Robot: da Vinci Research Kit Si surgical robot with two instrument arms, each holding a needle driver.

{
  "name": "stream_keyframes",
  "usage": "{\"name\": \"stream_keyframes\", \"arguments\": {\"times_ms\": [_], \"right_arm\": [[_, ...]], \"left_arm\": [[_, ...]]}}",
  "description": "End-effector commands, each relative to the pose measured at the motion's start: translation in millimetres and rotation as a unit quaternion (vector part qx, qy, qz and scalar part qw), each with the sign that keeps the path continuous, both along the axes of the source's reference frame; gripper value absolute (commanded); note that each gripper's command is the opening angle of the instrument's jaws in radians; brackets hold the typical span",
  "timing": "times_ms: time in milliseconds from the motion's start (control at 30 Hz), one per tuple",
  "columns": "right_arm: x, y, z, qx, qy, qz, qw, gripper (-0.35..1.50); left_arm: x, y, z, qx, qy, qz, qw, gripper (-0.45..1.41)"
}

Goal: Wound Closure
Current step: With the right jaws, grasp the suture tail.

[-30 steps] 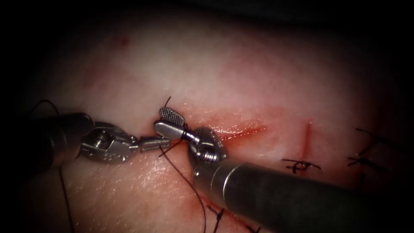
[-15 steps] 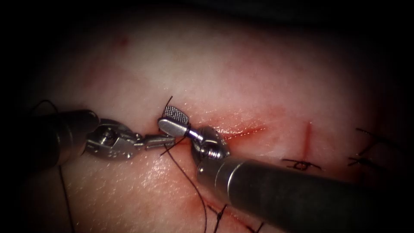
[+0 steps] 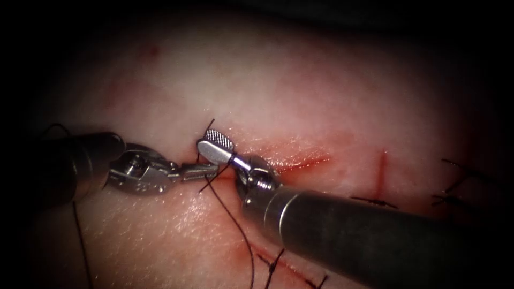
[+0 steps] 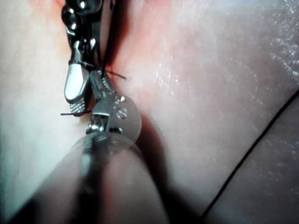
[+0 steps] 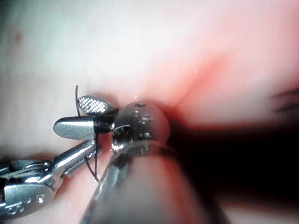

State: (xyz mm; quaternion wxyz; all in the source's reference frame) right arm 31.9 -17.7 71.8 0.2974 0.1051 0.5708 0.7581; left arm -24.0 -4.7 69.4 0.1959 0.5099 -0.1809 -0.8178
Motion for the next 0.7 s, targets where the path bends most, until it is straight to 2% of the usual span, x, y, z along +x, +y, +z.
{"name": "stream_keyframes", "arguments": {"times_ms": [33, 333, 367, 433, 467, 700], "right_arm": [[1.2, 0.1, 0.6, 0.002, 0.006, 0.0, 1.0, 1.16], [1.8, 0.6, 1.0, 0.006, 0.009, 0.002, 1.0, 1.06], [1.8, 0.6, 1.0, 0.006, 0.009, 0.002, 1.0, 0.96], [1.8, 0.5, 0.9, 0.011, 0.005, 0.001, 1.0, -0.11], [1.7, 0.4, 0.8, 0.018, 0.001, 0.001, 1.0, -0.35], [2.5, -0.4, 0.1, 0.025, -0.005, -0.018, 0.999, -0.35]], "left_arm": [[-0.6, 0.5, 0.5, -0.001, -0.001, 0.0, 1.0, -0.45], [-0.4, 1.2, 1.0, 0.001, -0.001, 0.001, 1.0, -0.45], [-0.4, 1.2, 1.0, 0.001, -0.001, 0.001, 1.0, -0.45], [-0.4, 1.1, 1.0, 0.0, -0.001, 0.001, 1.0, -0.45], [-0.4, 1.1, 1.0, 0.0, -0.001, 0.001, 1.0, -0.45], [0.1, 0.9, 0.8, 0.0, -0.002, 0.004, 1.0, -0.45]]}}
